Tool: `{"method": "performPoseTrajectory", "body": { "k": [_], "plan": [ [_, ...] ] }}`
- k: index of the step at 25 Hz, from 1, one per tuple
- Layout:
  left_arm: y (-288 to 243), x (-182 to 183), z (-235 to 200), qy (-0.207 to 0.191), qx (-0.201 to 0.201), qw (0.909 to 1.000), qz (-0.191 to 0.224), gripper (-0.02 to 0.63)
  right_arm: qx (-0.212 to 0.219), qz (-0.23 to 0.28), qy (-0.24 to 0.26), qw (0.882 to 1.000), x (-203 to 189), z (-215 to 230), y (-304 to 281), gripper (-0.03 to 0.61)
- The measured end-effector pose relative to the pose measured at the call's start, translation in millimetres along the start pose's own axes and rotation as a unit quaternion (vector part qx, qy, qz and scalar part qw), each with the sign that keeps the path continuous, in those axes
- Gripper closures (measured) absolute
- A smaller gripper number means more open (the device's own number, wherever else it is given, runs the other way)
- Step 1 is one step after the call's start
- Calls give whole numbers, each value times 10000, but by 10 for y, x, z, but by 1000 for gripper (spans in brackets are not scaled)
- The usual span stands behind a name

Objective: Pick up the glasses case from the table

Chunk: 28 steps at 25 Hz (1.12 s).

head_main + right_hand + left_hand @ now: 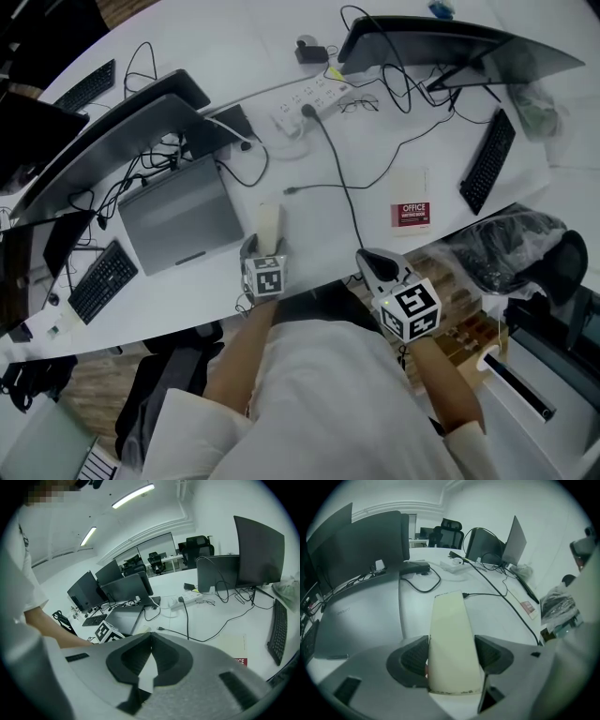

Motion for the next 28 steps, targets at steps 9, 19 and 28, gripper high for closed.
{"method": "performPoseTrajectory", "body": {
  "k": [9,19,28],
  "plan": [
    [266,243,-99,157,-259,9984,474,311,1,87,139,9999,103,-143,24,580],
    [697,486,-271,493,-512,9920,1040,311,12,267,377,9989,256,-308,59,580],
    [1205,649,-300,702,-432,9819,1706,311,265,380,727,9963,402,-348,140,580]
  ]
}}
Point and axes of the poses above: the fingertips, and each gripper's own axes: y backward along the fingers, z to its right, x out of its top, the point moved 7 cm from there along y, backward along the fingers, and after that the axes turned 3 degrees about -y, right-handed, at the moved point
